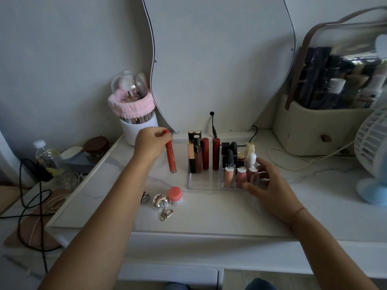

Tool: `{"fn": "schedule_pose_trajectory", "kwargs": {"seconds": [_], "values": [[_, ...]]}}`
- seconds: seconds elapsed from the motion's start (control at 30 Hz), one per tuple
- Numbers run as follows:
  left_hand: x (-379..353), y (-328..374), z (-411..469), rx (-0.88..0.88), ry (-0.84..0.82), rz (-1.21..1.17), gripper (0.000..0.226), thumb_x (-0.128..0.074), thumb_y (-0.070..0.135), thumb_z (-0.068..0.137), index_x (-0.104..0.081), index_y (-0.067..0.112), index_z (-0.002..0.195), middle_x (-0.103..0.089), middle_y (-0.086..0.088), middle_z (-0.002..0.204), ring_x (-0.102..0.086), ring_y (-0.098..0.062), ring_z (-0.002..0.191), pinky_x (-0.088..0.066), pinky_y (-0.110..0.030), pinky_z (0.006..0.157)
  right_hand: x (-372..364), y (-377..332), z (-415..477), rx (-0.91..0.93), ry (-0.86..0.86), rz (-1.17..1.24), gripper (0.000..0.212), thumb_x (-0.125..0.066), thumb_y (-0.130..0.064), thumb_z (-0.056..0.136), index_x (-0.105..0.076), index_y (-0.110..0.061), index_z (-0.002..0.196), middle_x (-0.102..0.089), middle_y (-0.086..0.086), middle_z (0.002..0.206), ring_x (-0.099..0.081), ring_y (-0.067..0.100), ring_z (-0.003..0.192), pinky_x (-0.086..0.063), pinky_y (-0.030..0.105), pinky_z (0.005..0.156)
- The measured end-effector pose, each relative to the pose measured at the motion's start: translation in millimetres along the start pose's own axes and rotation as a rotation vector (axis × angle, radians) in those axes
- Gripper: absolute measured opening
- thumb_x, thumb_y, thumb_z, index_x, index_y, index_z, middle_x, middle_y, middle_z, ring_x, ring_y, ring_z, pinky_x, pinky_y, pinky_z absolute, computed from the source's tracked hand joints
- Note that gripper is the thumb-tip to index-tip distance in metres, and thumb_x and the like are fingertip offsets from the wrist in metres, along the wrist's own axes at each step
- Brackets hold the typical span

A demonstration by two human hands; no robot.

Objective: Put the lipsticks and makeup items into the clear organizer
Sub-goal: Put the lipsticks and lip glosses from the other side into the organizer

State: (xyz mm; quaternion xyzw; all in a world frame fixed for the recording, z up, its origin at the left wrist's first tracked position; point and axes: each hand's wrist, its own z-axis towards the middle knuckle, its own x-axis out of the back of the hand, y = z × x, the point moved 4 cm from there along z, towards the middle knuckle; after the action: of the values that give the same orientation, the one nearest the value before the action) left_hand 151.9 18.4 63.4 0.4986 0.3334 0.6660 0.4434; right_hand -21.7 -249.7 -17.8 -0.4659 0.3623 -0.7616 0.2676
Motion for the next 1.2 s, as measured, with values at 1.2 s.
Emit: {"fn": "schedule_pose_trajectory", "kwargs": {"seconds": [1.2], "values": [[-53.8, 67.7, -49.5, -0.571, -0.093, 0.358, 0.022, -0.081, 0.034, 0.064, -0.073, 0.025, 0.082, -0.063, -0.002, 0.086, -0.050, -0.022, 0.089, -0.040, -0.034, 0.079, 0.7, -5.2, -0.9, -0.002, 0.009, 0.004, 0.073, -0.074, -0.028, 0.074, -0.037, -0.023, 0.137, -0.051, 0.003, 0.122, -0.055, 0.014, 0.099, -0.043, 0.021, 0.080]]}}
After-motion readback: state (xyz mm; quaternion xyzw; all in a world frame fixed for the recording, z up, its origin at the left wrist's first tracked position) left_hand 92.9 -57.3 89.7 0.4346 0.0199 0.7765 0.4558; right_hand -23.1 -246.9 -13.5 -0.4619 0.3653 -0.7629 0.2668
